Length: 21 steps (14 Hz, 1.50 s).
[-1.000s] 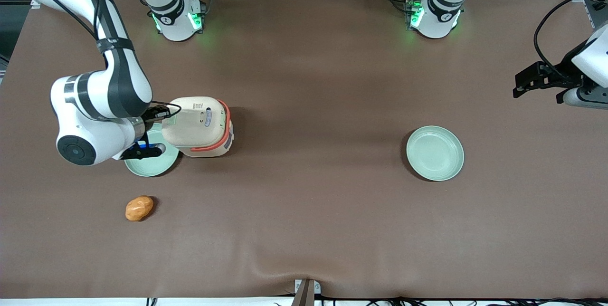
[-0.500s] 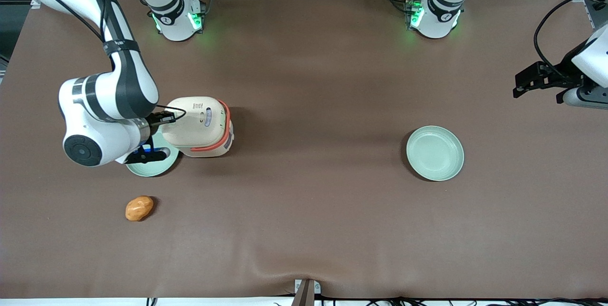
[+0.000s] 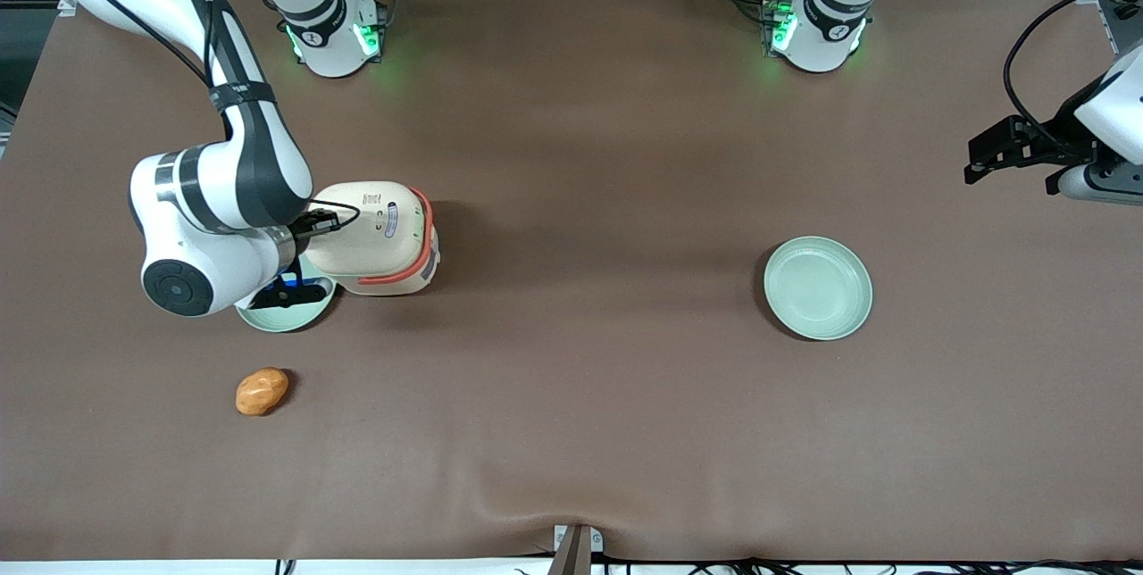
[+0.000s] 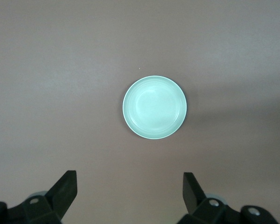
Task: Press rice cooker button with right arm
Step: 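Lift the right gripper as the cooker lid springs open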
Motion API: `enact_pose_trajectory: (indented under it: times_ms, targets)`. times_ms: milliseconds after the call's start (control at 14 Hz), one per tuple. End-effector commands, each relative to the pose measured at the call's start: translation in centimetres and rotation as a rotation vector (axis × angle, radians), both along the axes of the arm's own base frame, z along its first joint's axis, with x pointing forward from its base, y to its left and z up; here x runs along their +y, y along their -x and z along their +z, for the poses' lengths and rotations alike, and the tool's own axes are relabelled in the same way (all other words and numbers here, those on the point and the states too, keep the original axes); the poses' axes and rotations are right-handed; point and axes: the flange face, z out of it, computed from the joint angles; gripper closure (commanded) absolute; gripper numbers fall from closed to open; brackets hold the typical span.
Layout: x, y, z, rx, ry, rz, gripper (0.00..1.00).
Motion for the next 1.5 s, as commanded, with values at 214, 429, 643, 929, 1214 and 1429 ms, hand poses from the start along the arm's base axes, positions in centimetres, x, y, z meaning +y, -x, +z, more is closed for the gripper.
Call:
enact_pose_trajectory:
  times_ms: [214,429,643,929,1214,1429]
  targets:
    - [0.3,-0.3,-1.5,0.003,0.001,-0.007,0.97]
    - [0.3,-0.3,-1.4,-0.002,0.001,-0.009,0.95]
    - [0.4,-0.7,1.8,-0.051,-0.006,-0.013,0.78]
    - [2.1,-2.1,8.2,-0.181,-0.042,0.005,0.35]
    - [3.7,-2.5,13.2,-0.278,-0.072,0.024,0.16]
    - [4.5,-2.4,16.2,-0.341,-0.086,0.04,0.03]
